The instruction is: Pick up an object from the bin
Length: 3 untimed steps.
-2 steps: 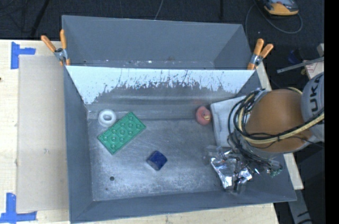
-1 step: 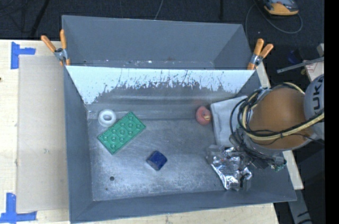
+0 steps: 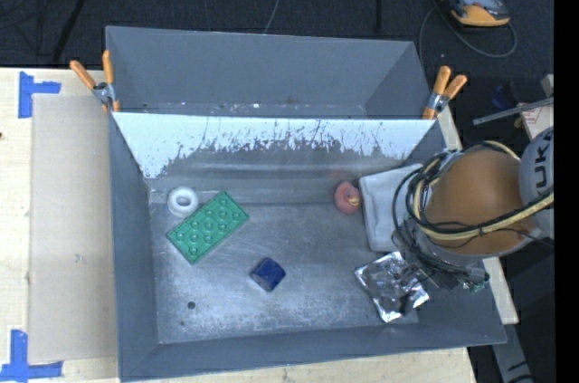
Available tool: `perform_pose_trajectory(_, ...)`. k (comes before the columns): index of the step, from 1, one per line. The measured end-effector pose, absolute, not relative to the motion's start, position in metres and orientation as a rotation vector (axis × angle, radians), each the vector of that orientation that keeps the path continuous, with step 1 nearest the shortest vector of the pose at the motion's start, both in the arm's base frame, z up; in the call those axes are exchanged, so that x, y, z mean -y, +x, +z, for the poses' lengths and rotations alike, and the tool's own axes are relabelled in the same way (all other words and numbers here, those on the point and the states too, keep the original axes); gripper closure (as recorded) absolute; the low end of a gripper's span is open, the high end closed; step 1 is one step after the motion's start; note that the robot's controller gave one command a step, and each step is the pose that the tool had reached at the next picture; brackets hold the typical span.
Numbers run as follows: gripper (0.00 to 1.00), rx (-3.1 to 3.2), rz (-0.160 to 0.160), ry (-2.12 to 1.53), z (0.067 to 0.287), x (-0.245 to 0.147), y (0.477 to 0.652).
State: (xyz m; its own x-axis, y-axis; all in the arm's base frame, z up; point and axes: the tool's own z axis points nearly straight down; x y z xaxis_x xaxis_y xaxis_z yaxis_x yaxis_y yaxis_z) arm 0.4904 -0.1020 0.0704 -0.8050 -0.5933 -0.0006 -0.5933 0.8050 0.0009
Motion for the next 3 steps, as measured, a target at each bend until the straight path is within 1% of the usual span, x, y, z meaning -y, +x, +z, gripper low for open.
perform_pose_trajectory(1, 0.00, -2.981, 0.001, -0.982, 0.070, 0.102, 0.491)
perform_pose_trajectory(2, 0.00, -2.909, 0.000, -1.180, 0.070, 0.104, 0.489)
perform_pose_trajectory(3, 0.00, -2.877, 0.007, -1.256, 0.069, 0.129, 0.488)
